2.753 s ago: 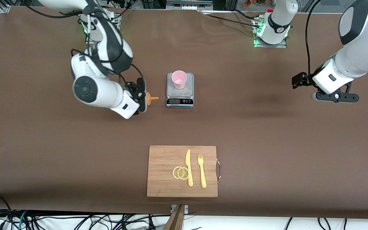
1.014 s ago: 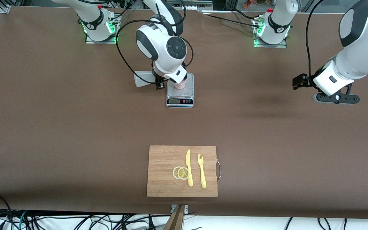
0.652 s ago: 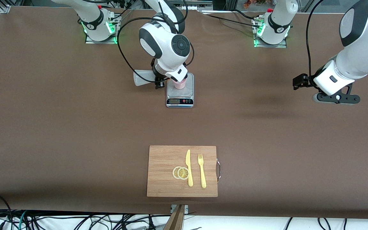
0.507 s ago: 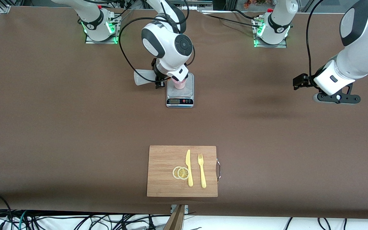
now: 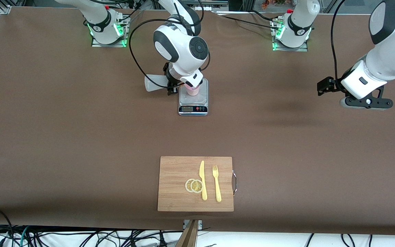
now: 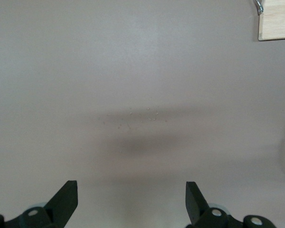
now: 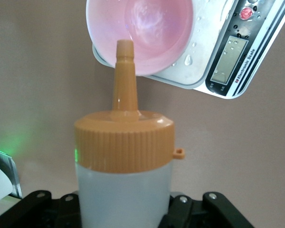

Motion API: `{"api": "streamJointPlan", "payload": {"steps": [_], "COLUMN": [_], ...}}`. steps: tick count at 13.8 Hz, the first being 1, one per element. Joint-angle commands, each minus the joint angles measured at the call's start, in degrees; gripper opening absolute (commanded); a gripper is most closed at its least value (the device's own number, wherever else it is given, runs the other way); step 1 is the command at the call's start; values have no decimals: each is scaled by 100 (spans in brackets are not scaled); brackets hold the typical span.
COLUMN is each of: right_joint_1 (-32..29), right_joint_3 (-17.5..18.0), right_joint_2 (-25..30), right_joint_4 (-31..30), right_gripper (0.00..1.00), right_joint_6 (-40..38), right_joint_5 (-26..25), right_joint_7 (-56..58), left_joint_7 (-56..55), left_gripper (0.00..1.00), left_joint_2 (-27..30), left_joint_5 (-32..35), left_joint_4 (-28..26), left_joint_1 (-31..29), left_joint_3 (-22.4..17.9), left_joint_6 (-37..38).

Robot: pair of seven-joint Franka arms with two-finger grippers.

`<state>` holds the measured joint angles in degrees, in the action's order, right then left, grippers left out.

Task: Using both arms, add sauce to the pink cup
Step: 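Tilt the bottle nozzle over the cup and squeeze sauce in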

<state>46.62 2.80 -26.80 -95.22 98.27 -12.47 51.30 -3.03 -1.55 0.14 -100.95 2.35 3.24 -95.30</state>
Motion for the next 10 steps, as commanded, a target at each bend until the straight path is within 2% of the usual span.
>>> {"api": "streamJointPlan", "payload": {"steps": [1, 8, 10], "right_joint_1": [14, -144, -258], "right_joint_3": [-34, -52, -60], "right_joint_2": [25, 43, 60], "right_joint_4": [-23, -32, -32], "right_gripper": [0, 0, 0], "right_joint_6": [130, 377, 412], "right_joint_5": [-98, 25, 199], "right_joint_7": [11, 301, 493], "left_joint_7": [30, -40, -49], "left_gripper": [100, 100, 100], "left_joint_2": [59, 41, -90], "left_joint_5": [118, 92, 109], "left_joint_4": [49, 101, 382], "left_joint_1": [-94, -94, -94], "left_joint_3": [37, 45, 37], "left_joint_6": [29, 3, 20]}}
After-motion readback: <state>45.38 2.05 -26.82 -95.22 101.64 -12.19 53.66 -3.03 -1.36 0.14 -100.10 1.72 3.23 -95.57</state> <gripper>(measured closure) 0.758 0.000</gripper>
